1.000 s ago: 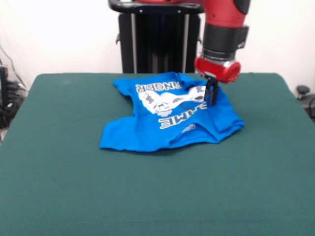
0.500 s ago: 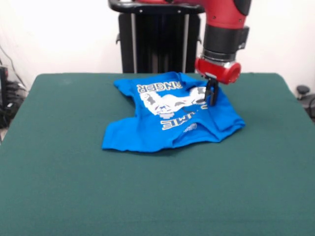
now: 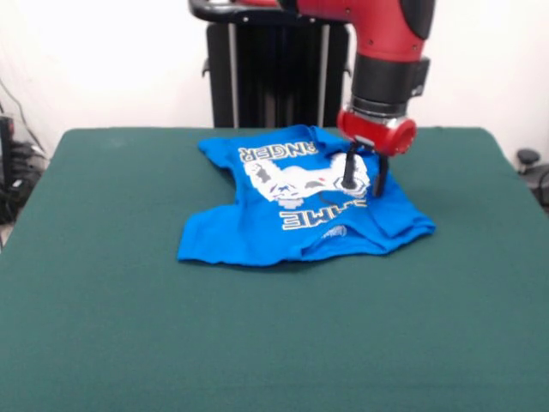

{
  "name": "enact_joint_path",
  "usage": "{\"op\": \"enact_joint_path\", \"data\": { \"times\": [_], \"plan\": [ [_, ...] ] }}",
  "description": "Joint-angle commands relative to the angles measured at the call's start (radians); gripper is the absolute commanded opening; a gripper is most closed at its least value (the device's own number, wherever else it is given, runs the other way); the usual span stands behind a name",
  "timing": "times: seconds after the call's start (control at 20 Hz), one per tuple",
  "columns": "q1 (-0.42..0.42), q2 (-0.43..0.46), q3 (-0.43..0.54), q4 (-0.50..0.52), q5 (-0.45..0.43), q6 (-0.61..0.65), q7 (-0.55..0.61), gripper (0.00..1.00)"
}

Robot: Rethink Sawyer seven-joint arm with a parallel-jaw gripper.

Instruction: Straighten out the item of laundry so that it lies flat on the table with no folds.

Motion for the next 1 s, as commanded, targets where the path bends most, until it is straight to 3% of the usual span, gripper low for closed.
{"op": "enact_joint_path", "data": {
  "times": [0.05, 0.25, 0.55, 0.75, 0.9, 1.0],
  "plan": [
    [0.0, -0.032, 0.031, 0.018, 0.052, 0.041, 0.152, 1.0],
    [0.048, -0.166, -0.016, 0.042, 0.09, 0.215, 0.148, 1.0],
    [0.064, -0.238, -0.021, 0.021, 0.118, 0.311, 0.167, 1.0],
    [0.058, -0.198, 0.006, -0.02, 0.141, 0.271, 0.173, 1.0],
    [0.087, -0.084, -0.025, -0.091, 0.154, 0.183, 0.167, 1.0],
    [0.056, -0.011, 0.022, -0.11, 0.146, 0.089, 0.167, 1.0]
  ]
}}
